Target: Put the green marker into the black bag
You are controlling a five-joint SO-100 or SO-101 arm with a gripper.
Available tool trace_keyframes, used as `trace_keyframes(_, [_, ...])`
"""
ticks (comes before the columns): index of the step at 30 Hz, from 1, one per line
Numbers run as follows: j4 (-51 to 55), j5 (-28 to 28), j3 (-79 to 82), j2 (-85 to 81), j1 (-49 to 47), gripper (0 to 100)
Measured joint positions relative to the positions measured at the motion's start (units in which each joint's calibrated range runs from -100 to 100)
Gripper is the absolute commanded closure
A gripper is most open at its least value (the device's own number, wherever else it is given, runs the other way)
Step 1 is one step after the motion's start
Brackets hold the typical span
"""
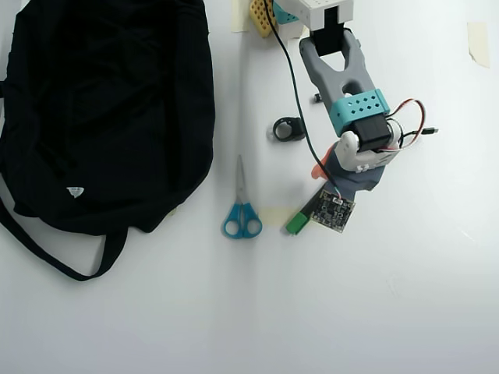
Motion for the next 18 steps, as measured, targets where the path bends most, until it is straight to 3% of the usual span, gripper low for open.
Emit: trace_keyframes(18, [0.0, 1.71, 0.0, 0.0, 0.07, 76])
